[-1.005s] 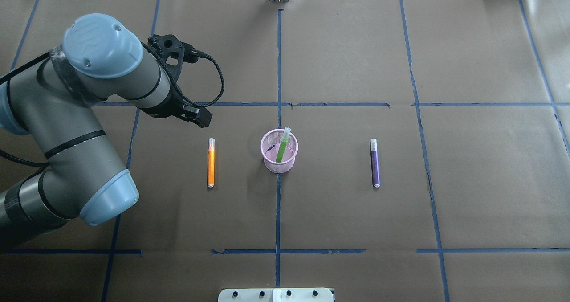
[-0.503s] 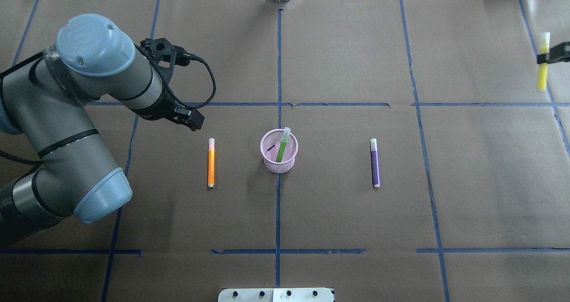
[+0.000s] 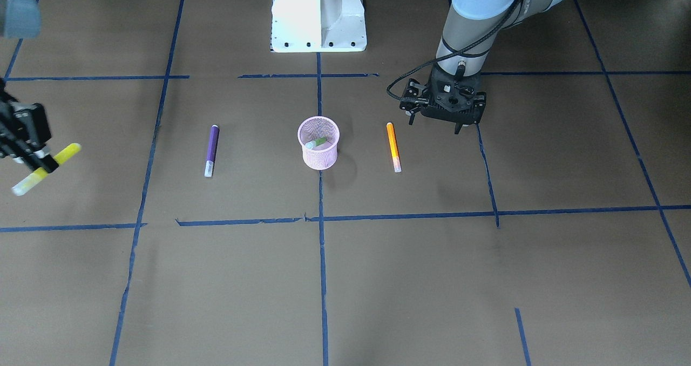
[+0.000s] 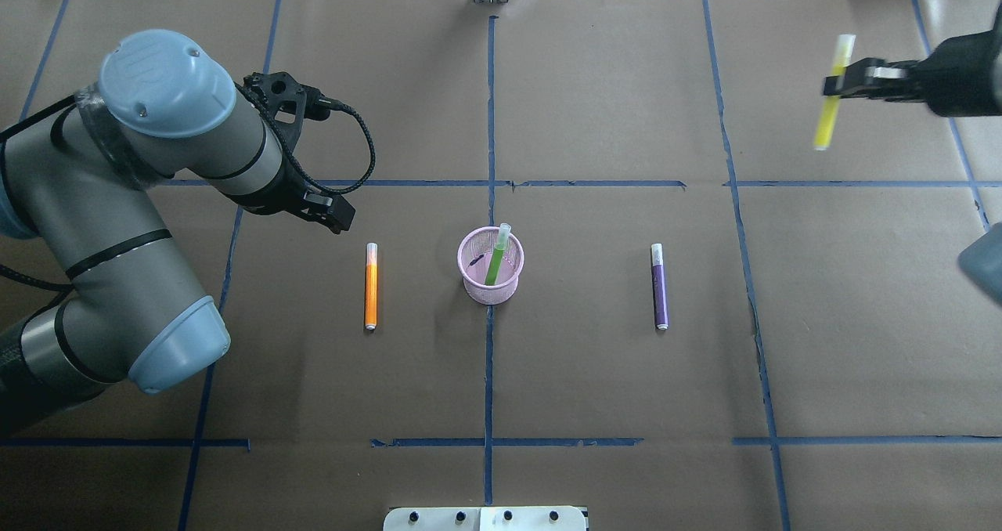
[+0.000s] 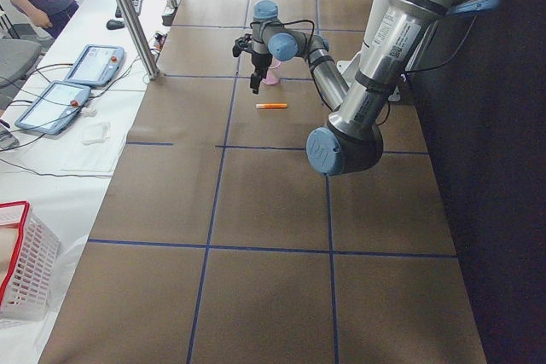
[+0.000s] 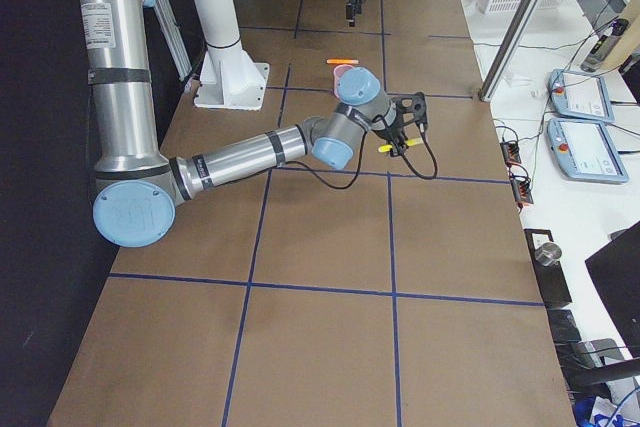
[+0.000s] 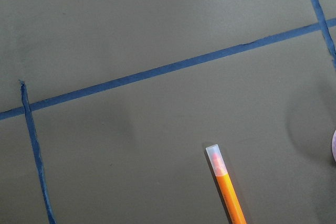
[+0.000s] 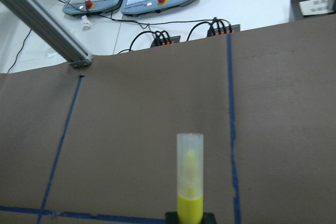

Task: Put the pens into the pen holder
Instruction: 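Lift the yellow highlighter with the right gripper while the left gripper hovers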

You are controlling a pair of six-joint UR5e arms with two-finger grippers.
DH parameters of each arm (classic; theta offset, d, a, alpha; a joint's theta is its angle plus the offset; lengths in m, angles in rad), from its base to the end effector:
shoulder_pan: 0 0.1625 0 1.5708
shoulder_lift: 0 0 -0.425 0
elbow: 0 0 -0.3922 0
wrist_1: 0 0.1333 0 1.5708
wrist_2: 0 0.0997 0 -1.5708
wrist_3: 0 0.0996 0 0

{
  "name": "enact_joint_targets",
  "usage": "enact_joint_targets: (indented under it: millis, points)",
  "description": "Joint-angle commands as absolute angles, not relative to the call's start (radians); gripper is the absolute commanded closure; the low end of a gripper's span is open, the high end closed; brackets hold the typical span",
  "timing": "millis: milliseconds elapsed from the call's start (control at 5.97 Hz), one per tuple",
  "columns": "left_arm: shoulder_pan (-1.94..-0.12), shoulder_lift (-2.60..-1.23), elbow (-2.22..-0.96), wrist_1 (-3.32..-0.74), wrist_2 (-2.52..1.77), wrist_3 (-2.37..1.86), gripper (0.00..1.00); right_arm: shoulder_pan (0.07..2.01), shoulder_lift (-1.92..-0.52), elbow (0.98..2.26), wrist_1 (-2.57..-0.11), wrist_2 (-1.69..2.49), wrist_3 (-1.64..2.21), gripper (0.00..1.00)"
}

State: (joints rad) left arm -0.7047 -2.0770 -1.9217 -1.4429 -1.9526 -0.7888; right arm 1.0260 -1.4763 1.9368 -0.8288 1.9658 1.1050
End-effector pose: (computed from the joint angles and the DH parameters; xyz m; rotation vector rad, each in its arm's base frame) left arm 0.3938 -0.4611 0.2402 0.2192 0.7779 0.2122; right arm -0.1847 -0.4880 0.3514 0.5509 -1.1062 0.2500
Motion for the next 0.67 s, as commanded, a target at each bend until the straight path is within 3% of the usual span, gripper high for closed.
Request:
enact_joint_targets:
  millis: [0,503]
  points:
    - [-0.704,-2.077,-1.914,-1.451,-1.953,-0.793,0.00,0.745,-1.431,2.014,-0.842,1.605,1.157,1.00]
    - [-0.706,-2.082,-1.896,-1.456,-1.951,-0.799,0.00,0.432,-1.187,2.000,-1.094,1.169,1.270,1.00]
